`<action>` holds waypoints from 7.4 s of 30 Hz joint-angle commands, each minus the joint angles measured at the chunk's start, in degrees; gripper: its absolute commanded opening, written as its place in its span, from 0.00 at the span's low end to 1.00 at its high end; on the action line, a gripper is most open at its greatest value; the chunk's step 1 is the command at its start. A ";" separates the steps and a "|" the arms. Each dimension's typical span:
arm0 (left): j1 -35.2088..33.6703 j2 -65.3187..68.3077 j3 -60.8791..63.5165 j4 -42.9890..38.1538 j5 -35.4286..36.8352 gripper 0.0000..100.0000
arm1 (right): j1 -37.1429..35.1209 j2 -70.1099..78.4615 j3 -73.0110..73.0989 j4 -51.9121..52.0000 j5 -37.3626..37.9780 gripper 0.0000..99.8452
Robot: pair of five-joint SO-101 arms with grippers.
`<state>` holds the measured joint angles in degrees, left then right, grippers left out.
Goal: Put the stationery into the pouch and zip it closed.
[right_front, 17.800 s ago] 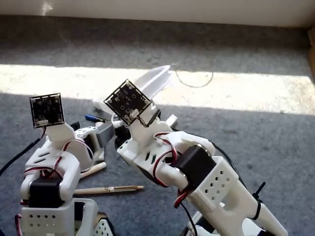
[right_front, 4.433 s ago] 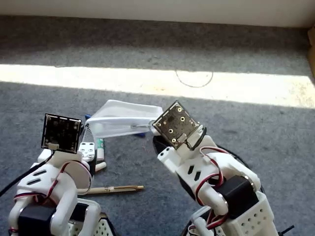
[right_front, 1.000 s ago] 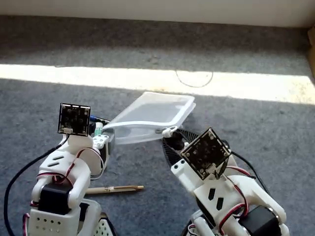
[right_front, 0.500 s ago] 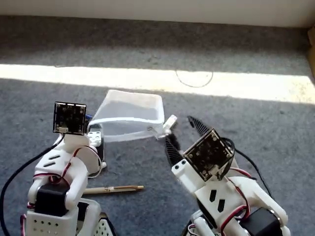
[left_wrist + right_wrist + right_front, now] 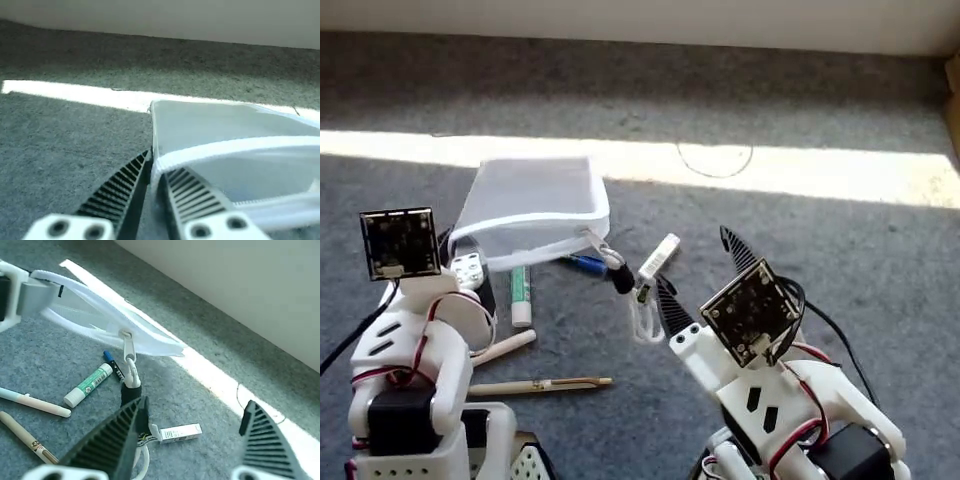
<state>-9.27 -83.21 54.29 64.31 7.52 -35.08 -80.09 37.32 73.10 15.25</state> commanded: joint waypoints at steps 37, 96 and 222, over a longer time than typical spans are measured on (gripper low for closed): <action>-15.96 28.88 -24.04 9.58 -1.67 0.01 | -1.89 18.42 -4.09 -2.07 -6.24 0.27; -22.64 28.97 -21.67 14.15 -1.76 0.01 | -31.52 52.79 12.88 -22.55 1.14 0.21; -22.20 28.97 -20.44 13.01 -1.67 0.01 | 7.25 43.12 9.27 -22.29 5.27 0.22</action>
<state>-31.25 -54.73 33.80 78.20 6.37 -27.08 -36.57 50.15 53.49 20.97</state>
